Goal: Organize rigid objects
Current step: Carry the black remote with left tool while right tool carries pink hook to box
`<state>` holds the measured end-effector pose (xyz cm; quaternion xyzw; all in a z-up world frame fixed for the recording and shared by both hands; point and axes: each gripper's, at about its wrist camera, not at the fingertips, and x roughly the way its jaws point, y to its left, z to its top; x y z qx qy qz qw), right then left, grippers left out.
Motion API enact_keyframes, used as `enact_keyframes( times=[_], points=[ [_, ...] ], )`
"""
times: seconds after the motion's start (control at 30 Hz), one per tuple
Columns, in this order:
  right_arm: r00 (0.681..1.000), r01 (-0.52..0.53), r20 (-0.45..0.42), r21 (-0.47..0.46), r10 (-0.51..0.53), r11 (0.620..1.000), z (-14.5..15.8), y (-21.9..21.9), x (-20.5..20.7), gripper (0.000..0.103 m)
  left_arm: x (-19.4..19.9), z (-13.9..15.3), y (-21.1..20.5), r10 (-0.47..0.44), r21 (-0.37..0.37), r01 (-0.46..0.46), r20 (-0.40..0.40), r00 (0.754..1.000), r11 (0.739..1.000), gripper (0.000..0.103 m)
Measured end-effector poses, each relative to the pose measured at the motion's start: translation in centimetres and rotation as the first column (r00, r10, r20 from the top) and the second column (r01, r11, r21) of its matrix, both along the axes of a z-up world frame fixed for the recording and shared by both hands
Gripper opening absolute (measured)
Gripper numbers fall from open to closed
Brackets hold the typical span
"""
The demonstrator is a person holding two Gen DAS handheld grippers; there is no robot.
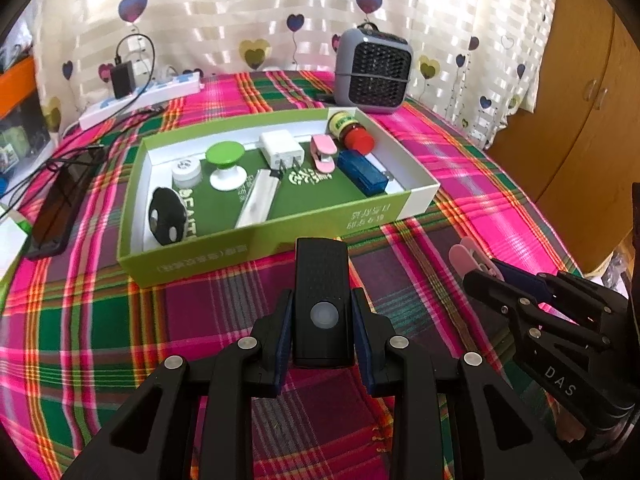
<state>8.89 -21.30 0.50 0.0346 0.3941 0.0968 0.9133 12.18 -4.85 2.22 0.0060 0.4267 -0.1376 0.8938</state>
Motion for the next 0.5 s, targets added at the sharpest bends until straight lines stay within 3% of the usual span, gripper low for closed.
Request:
enact_keyframes(
  times=[0.5],
  points=[
    [0.997,-0.055,0.055,0.004,0.054,0.999,3.1,1.4,1.1,0.023,0.1,2.8,1.2,0.015,-0.004,-0.015,0.05,0.999,1.0,0.027]
  ],
)
